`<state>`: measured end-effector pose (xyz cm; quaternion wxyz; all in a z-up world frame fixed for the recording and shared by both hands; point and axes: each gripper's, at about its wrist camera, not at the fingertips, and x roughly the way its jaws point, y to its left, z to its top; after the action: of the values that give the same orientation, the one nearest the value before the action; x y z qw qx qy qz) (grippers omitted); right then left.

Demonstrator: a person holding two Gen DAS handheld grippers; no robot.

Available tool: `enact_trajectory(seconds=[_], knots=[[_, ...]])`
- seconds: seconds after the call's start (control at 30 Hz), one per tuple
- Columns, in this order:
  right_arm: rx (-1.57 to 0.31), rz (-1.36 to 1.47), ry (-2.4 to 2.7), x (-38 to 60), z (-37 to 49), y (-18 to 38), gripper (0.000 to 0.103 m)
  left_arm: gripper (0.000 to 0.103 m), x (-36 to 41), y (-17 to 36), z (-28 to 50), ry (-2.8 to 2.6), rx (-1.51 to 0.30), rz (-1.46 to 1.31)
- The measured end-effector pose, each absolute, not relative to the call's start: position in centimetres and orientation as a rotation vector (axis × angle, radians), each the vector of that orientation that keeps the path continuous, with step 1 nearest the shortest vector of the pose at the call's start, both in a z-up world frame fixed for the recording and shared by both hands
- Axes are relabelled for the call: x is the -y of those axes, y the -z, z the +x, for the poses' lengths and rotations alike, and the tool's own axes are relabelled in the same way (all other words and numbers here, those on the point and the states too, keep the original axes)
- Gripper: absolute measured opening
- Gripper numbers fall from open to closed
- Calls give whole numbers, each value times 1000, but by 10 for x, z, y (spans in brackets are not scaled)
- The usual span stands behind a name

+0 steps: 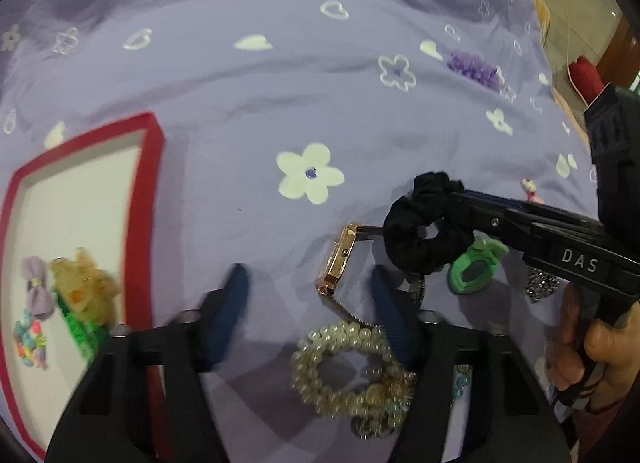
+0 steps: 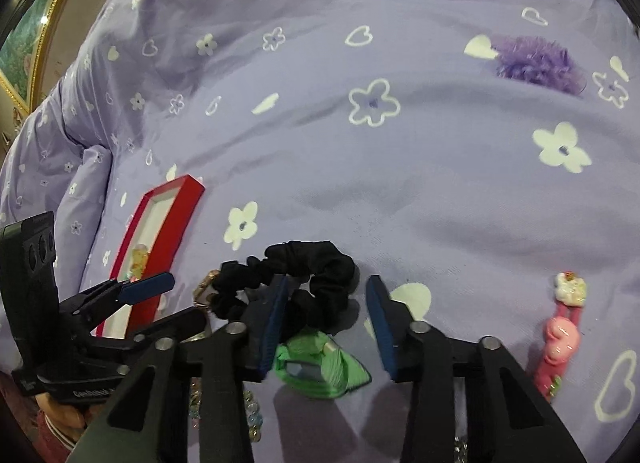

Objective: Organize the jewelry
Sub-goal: 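Move both tools back to the pile and grasp the gold watch with the left tool, then carry the gold watch with the left tool while the right tool carries the black scrunchie into the lid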

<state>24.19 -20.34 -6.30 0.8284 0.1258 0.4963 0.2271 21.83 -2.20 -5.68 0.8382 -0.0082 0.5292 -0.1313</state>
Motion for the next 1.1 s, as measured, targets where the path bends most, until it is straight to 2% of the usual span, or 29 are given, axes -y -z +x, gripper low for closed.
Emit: enact_trajectory(seconds=[0.07, 0.1, 0.13, 0.17, 0.6, 1.1], knots=[[-1048, 257, -479, 202, 243, 64, 17, 32, 24, 59, 221, 274, -1113, -11], [-1048, 259, -480, 201, 243, 65, 14, 24, 24, 58, 220, 278, -1106, -7], [-1046, 269, -479, 203, 244, 65, 13, 11, 24, 57, 221, 294, -1106, -20], [-1042, 274, -475, 204, 244, 65, 11, 10, 24, 56, 221, 300, -1106, -34], [-930, 347, -472, 216, 222, 26, 10, 9, -8, 21, 191, 248, -996, -99], [-891, 340, -592, 159, 193, -4, 10, 9, -91, 5, 140, 109, -939, -199]])
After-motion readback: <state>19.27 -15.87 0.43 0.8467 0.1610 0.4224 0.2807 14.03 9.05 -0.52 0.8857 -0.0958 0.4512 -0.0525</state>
